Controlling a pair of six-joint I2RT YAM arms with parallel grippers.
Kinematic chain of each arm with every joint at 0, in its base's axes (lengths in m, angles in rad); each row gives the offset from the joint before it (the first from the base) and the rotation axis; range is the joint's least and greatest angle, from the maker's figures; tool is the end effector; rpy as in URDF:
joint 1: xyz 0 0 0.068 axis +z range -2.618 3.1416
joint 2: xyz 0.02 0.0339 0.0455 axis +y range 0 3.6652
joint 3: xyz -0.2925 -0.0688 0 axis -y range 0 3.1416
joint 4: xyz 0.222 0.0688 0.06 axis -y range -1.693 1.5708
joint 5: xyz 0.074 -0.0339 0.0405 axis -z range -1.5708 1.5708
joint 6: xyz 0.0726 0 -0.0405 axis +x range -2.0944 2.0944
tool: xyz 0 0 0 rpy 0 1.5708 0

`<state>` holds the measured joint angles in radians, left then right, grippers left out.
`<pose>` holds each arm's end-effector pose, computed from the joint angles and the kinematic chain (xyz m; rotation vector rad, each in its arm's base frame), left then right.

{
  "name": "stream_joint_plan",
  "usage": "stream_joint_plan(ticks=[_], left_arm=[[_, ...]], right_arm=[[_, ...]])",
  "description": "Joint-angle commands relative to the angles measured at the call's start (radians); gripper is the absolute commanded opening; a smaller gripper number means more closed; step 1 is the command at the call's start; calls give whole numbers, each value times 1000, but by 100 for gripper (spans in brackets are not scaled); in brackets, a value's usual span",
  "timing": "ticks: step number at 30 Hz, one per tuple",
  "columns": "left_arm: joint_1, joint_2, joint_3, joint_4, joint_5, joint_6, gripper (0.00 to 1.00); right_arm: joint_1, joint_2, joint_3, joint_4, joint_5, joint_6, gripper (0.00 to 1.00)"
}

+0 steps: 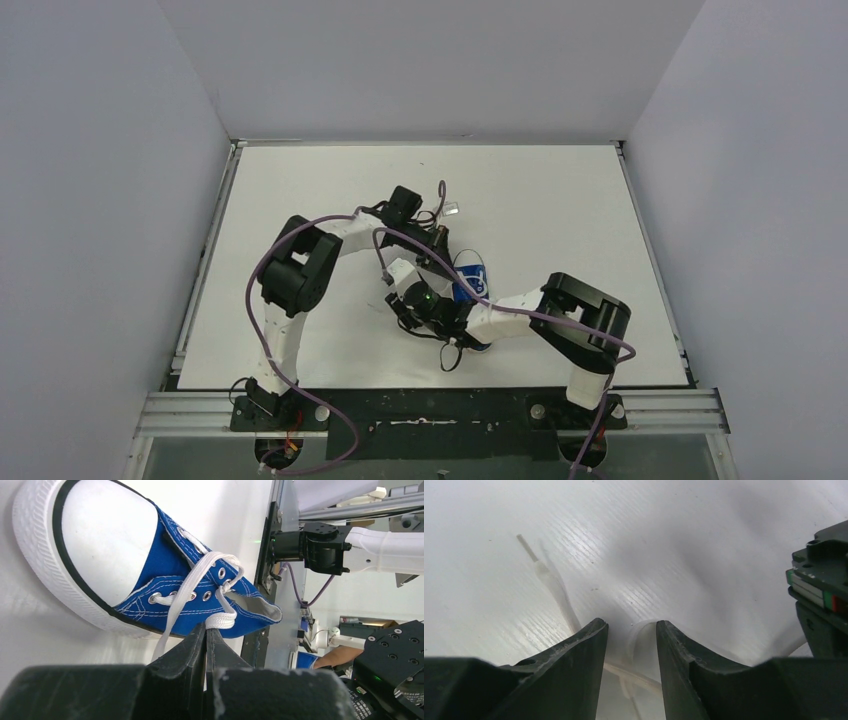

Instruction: Tie the shoes

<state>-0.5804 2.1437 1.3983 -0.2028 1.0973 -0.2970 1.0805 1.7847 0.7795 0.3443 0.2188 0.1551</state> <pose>0.3366 -0.2980 0.1658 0.8434 2.4158 -1.7325 0.1863 0.3155 0.1551 -0.8943 2.0632 0.4352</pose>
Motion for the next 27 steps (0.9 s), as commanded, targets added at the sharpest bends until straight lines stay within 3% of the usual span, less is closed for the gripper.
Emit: stream_joint_plan(ticks=[1, 10, 15, 21, 27], left_arm=[[21, -51, -14, 119, 41, -71, 0], [21, -95, -83, 230, 35, -116, 0], [17, -128, -124, 260, 25, -126, 0], [18, -154, -165, 340, 12, -193, 0], [17, -188, -211, 419, 5, -283, 0]], right_arm=[[13, 29, -8, -59, 24, 18, 41], [9, 50, -9, -137, 113, 194, 30], [6, 67, 11, -140, 100, 209, 0], [-37, -24, 0, -2, -61, 68, 0], [-97, -182, -23, -23, -238, 18, 0]])
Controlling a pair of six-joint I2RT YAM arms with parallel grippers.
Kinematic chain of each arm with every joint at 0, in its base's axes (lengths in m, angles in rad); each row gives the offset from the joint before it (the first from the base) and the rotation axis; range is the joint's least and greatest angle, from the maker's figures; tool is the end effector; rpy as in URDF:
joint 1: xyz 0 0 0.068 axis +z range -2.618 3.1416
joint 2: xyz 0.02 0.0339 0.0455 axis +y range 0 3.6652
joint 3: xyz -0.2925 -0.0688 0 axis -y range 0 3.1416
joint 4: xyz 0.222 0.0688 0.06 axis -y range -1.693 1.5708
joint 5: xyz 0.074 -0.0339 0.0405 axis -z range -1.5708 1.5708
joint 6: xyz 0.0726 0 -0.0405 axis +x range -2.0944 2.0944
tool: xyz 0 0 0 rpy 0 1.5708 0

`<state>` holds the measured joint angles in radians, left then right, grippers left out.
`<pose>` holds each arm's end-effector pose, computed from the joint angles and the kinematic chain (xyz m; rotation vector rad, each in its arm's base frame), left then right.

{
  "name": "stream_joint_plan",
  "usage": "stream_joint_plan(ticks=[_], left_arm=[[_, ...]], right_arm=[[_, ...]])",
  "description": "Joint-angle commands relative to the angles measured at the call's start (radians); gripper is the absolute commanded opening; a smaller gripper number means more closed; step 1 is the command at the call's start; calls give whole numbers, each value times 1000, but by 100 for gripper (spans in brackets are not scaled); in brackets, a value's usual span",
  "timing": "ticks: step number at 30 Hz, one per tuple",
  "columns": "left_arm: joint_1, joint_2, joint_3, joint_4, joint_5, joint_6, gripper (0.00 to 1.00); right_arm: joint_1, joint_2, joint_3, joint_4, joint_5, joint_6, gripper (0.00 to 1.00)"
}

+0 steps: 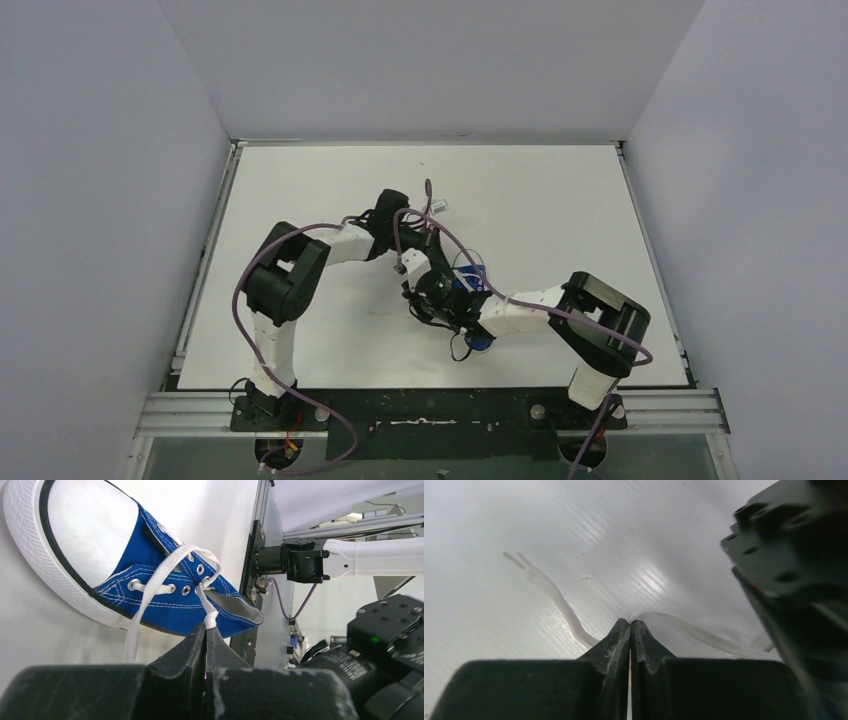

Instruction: Tie the shoes

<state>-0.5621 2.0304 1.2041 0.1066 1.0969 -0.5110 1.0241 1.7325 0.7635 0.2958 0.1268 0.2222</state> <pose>0.3251 -0.2811 0.1824 0.7114 2.3352 -1.7805 0.1931 0.2997 0.1621 -0.8296 2.1364 0.5257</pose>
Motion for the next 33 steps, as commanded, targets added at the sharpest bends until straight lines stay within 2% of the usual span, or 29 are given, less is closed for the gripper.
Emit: stream_joint_plan(ticks=[1, 6, 9, 13, 17, 21, 27, 29, 33], left_arm=[[-2, -81, -20, 120, 0, -86, 0], [-29, -92, -26, 224, -10, -206, 0], [-50, -78, -16, 285, -14, -274, 0], [-72, -81, -17, 266, -51, -277, 0], [-97, -91, -31, 270, -131, -277, 0], [-122, -67, -34, 308, -193, -316, 0], [-127, -75, -62, 328, -244, -323, 0], [-122, -76, -58, 286, -254, -299, 0], [-96, -86, -67, 213, -253, -260, 0]], right_arm=[[-49, -151, -9, 11, -179, -45, 0], [-61, -243, -18, -23, -381, 5, 0], [-67, -295, -23, -88, -464, 100, 0], [-107, -408, -23, -280, -496, 281, 0], [-114, -595, -8, -569, -369, 395, 0], [-127, -718, 87, -986, -187, 499, 0], [-214, -671, 292, -1542, -13, 573, 0], [-264, -625, 327, -1631, 38, 561, 0], [-424, -515, 294, -1641, 25, 460, 0]])
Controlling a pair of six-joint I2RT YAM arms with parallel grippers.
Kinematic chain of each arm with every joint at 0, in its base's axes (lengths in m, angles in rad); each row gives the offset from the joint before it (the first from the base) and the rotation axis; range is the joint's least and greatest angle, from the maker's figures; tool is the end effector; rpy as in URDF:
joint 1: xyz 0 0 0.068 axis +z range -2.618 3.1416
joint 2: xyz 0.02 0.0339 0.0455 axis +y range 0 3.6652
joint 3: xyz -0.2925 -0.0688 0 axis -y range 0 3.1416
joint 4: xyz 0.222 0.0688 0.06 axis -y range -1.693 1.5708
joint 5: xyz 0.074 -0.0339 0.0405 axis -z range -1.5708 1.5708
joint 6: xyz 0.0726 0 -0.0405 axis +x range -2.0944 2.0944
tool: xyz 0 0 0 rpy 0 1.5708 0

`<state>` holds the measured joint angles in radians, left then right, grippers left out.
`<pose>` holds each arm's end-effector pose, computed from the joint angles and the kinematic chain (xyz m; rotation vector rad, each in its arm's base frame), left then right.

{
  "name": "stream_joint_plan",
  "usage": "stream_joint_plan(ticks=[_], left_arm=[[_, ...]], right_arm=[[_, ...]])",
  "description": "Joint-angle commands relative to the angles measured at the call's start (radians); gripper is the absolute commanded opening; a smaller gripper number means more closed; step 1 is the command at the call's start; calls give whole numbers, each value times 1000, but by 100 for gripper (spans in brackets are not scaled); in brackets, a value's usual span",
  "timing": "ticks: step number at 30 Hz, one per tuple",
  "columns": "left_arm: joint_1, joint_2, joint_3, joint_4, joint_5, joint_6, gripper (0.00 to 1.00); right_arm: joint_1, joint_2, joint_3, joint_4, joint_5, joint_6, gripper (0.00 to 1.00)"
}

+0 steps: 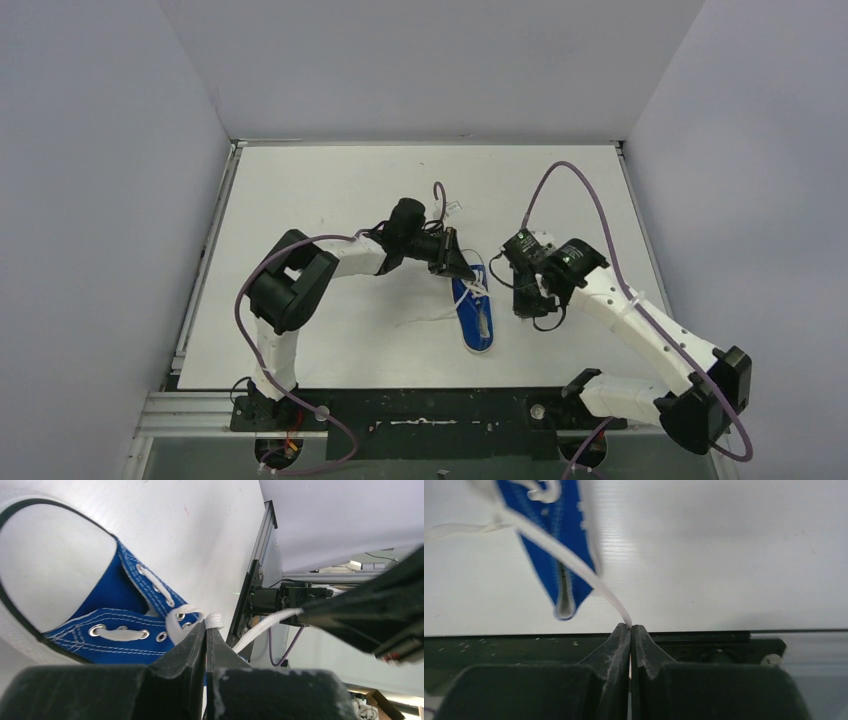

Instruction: Tie the shoes

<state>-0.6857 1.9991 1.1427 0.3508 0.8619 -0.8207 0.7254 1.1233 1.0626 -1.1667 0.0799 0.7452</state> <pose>0.3044 -0.3202 0.1924 0.4722 2.3640 -1.7185 0.1295 0.1071 0.2858 0.0475 2.8234 0.2448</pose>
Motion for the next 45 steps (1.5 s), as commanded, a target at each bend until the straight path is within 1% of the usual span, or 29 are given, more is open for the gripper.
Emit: stream_joint_plan(ticks=[1, 3, 8, 9, 11, 12, 13, 14, 15, 16, 19, 20, 24, 26, 29, 32, 33, 36, 37, 39, 42, 45], left_arm=[[35, -61, -12, -41, -16, 58, 0], [52, -70, -26, -53, -3, 71, 0], [63, -85, -26, -139, 22, 143, 0], [63, -85, -26, -140, 29, 144, 0], [63, -83, -25, -138, 41, 142, 0], [63, -85, -25, -137, 46, 141, 0], [63, -86, -26, -135, 48, 140, 0], [63, -85, -25, -133, 53, 139, 0], [63, -84, -25, -129, 60, 136, 0], [63, -83, -24, -130, 67, 133, 0], [63, -86, -27, -111, 80, 120, 0], [63, -84, -28, -103, 86, 115, 0], [63, -77, -24, -86, 105, 102, 0], [63, -77, -23, -83, 107, 103, 0], [64, -79, -18, -93, 111, 108, 0], [64, -92, -20, -115, 115, 122, 0], [64, -99, -23, -127, 115, 130, 0], [63, -122, -32, -176, 114, 164, 0], [63, -132, -38, -189, 114, 175, 0], [60, -148, -51, -215, 116, 197, 0], [53, -159, -53, -251, 117, 229, 0], [48, -149, -47, -256, 118, 227, 0]], right_arm=[[-171, 126, -15, -171, 62, -89, 0], [-236, 185, -40, -137, 45, -129, 0], [-299, 259, -118, -30, -85, -171, 0], [-316, 262, -136, -11, -109, -174, 3], [-366, 251, -149, 41, -146, -212, 13], [-383, 234, -146, 82, -182, -255, 23], [-389, 209, -142, 147, -249, -313, 32], [-386, 181, -144, 215, -327, -364, 38], [-383, 149, -145, 274, -361, -397, 44], [-382, 123, -148, 344, -421, -427, 48], [-376, 71, -217, 549, -587, -513, 53], [-378, 76, -254, 608, -624, -526, 54], [-387, 162, -293, 676, -707, -526, 50], [-389, 190, -317, 702, -718, -506, 48], [-395, 188, -364, 753, -721, -467, 46], [-406, 183, -367, 757, -691, -454, 43], [-413, 188, -368, 758, -692, -452, 40], [-426, 204, -356, 732, -695, -457, 26], [-426, 204, -350, 719, -695, -457, 25], [-426, 187, -350, 709, -701, -456, 26], [-428, 152, -371, 715, -699, -446, 39], [-428, 136, -373, 719, -695, -437, 42]])
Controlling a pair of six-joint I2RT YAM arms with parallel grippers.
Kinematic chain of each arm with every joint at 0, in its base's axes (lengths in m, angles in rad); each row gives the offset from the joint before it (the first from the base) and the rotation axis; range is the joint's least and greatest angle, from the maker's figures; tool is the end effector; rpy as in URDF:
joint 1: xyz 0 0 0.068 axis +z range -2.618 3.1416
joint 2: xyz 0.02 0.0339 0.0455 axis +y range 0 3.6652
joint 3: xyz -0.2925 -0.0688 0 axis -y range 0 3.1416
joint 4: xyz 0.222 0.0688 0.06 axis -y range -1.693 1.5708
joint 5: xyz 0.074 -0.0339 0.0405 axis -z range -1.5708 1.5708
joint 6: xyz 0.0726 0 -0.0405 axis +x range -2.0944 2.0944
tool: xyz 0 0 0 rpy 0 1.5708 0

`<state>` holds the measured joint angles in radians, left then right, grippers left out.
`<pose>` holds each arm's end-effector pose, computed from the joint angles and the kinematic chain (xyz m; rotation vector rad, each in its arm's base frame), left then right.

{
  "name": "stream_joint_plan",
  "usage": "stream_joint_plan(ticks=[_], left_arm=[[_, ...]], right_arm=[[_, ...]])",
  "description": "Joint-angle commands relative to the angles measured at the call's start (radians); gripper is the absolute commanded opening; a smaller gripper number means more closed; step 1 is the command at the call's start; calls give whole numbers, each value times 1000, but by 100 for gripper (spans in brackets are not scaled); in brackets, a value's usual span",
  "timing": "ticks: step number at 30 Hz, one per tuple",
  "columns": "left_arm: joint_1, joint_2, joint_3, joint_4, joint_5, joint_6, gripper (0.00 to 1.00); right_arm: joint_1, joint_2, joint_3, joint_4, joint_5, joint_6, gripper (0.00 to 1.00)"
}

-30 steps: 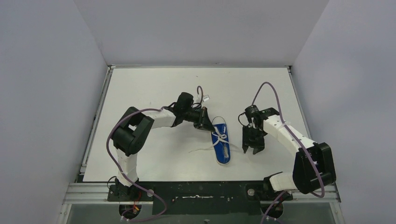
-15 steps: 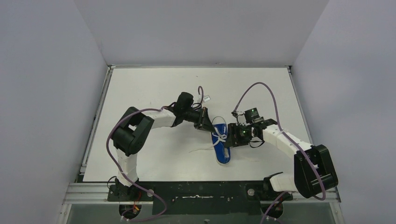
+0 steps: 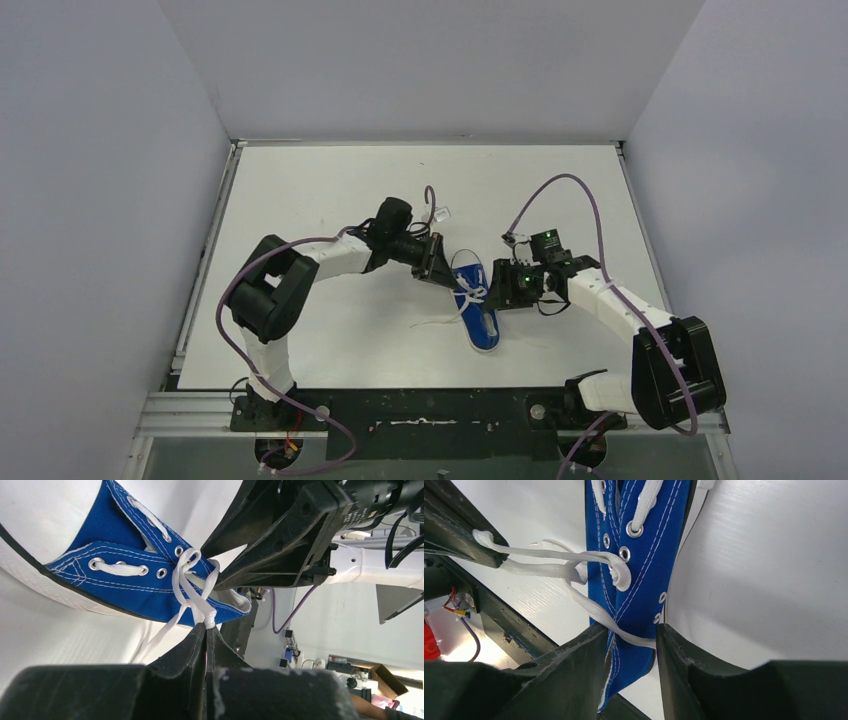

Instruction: Tie the shoes

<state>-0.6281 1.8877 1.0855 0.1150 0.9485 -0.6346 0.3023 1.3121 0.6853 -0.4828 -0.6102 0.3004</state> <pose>0.2878 -0.2819 0.1998 0.5819 2.4313 -1.6849 0.1972 0.1051 0.1951 -0.2030 2.7111 1.0043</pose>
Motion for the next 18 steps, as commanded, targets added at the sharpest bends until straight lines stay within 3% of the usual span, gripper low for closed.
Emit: stream_joint_plan(ticks=[1, 8, 11, 18], left_arm=[[-12, -35, 11, -20, 32, 39, 0], [-28, -25, 20, -52, 40, 57, 0], [-29, -39, 18, -144, 19, 123, 0], [-48, -47, 30, -320, 7, 262, 0]], right_arm=[[-5, -57, 6, 34, 0, 8, 42], [-18, -36, 12, 38, -12, -5, 35], [-24, -29, 18, 28, -17, -11, 27], [-30, -43, 22, 26, -24, -5, 23]])
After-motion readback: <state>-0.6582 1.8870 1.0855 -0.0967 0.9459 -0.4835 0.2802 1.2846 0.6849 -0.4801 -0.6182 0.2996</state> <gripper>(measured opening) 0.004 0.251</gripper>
